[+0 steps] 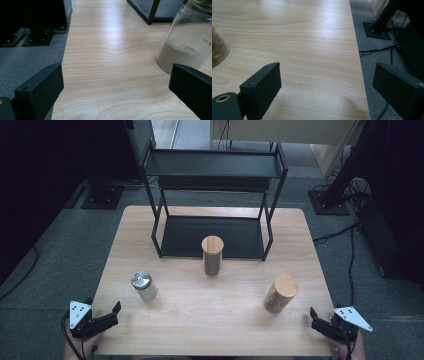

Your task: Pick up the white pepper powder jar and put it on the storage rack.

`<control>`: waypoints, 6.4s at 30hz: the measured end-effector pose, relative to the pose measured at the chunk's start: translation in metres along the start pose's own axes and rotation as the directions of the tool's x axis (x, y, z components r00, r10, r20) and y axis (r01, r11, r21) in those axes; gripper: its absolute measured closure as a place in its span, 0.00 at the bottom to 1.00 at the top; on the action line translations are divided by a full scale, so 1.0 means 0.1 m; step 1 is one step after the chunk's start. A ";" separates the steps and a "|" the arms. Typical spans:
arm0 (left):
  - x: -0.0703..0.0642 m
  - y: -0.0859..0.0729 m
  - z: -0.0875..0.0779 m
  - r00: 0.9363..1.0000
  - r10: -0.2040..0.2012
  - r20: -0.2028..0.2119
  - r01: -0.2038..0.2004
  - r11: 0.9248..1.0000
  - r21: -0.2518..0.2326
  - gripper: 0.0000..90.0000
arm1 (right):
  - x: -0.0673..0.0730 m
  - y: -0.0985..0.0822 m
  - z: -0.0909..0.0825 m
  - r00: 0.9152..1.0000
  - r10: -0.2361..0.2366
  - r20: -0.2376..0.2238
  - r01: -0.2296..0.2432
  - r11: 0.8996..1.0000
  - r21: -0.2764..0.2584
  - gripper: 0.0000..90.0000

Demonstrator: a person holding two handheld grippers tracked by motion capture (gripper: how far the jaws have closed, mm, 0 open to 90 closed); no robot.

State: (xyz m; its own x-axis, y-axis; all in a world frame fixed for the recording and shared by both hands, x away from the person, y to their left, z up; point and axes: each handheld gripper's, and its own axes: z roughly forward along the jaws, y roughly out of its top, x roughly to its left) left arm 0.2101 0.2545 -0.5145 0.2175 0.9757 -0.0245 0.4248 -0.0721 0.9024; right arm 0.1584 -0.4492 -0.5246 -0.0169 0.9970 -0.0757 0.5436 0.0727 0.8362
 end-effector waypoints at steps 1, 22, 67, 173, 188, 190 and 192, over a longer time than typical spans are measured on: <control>0.00 0.00 0.00 1.000 -0.003 0.004 0.003 1.000 0.002 0.00 | 0.00 0.00 0.00 1.000 0.005 0.009 -0.005 1.000 0.004 0.07; -0.21 0.22 -0.14 0.987 -0.090 0.135 0.103 0.990 -0.095 0.01 | 0.01 0.01 0.03 1.000 -0.002 0.028 0.001 1.000 0.026 0.06; -0.87 0.30 0.26 0.992 0.040 0.121 -0.035 0.998 -0.044 0.05 | 0.04 0.01 0.03 0.999 -0.028 0.041 0.027 0.999 0.032 0.06; -1.73 0.88 1.32 0.993 0.094 0.066 -0.100 0.991 0.088 0.34 | 0.03 0.01 0.02 1.000 -0.025 0.018 0.024 1.000 0.019 0.06; -1.80 0.98 1.49 0.994 0.089 0.058 -0.094 0.991 0.096 0.34 | 0.03 0.01 0.01 1.000 -0.017 0.010 0.017 1.000 0.015 0.06; -1.82 1.01 1.52 0.994 0.092 0.058 -0.098 0.991 0.095 0.34 | 0.03 0.01 0.01 1.000 -0.017 0.009 0.017 1.000 0.015 0.06; -1.83 1.02 1.53 0.994 0.094 0.058 -0.099 0.990 0.096 0.34 | 0.03 0.01 0.01 1.000 -0.017 0.009 0.017 1.000 0.015 0.06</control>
State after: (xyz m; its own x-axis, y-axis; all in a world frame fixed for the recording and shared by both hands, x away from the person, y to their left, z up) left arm 0.3483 0.0373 -0.4837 0.3072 0.9510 0.0358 0.4830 -0.1882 0.8552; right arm 0.1598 -0.4465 -0.5251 -0.0189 0.9953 -0.0948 0.5557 0.0893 0.8266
